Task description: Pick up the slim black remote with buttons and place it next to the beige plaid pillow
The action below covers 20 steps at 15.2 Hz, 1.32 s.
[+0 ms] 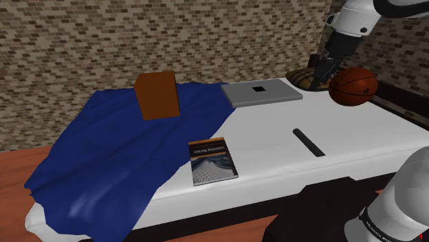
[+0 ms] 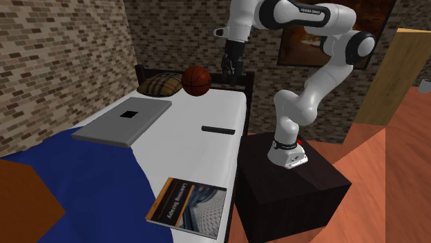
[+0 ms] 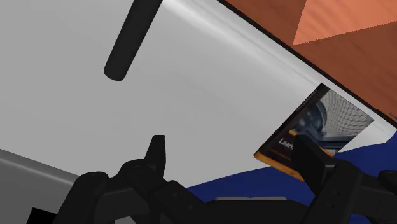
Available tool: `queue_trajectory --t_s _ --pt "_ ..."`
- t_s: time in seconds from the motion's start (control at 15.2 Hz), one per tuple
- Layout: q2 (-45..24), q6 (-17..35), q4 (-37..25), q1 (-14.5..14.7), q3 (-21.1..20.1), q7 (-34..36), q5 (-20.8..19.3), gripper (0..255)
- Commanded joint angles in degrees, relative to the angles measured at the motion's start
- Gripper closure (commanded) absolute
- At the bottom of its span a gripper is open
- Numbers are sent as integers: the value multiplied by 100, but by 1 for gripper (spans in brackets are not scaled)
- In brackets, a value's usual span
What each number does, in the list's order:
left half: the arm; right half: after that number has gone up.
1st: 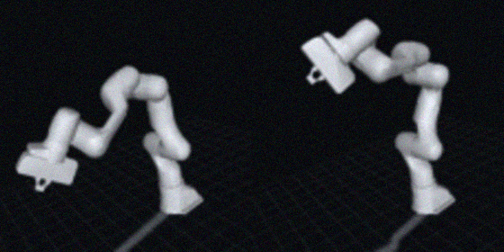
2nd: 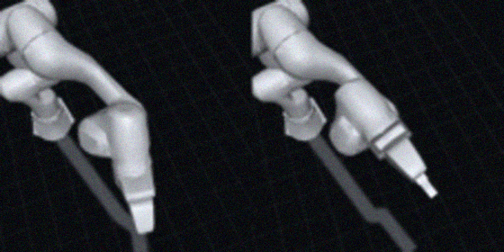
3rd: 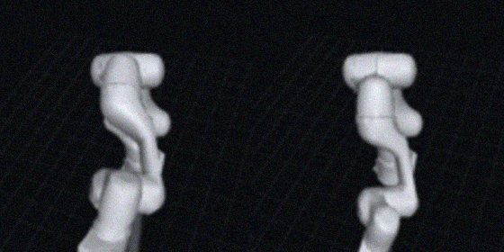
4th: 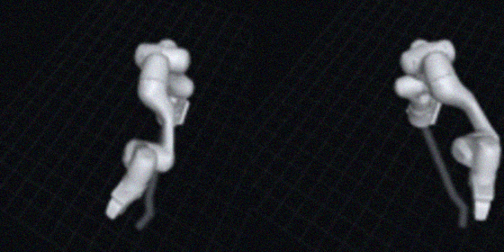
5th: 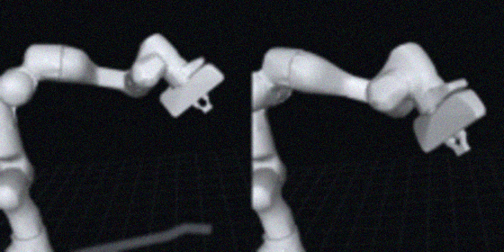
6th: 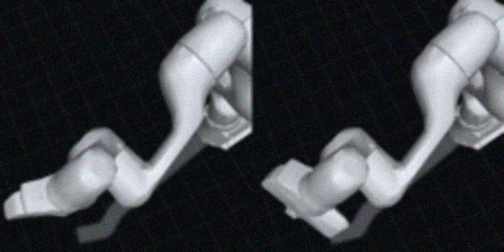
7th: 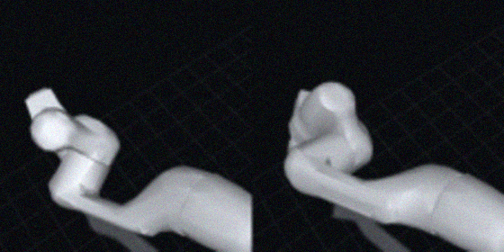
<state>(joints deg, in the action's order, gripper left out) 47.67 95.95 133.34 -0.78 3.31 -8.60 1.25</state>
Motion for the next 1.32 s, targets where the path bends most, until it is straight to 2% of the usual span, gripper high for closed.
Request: queue_trajectory --t_s 0.0,0.66,1.25 --pt "0 0 0 0 0 0 0 0" --pt "34 1916 1840 -675 21 740 -342 0" --pt "-726 3956 3040 -1404 37 1496 -719 0"
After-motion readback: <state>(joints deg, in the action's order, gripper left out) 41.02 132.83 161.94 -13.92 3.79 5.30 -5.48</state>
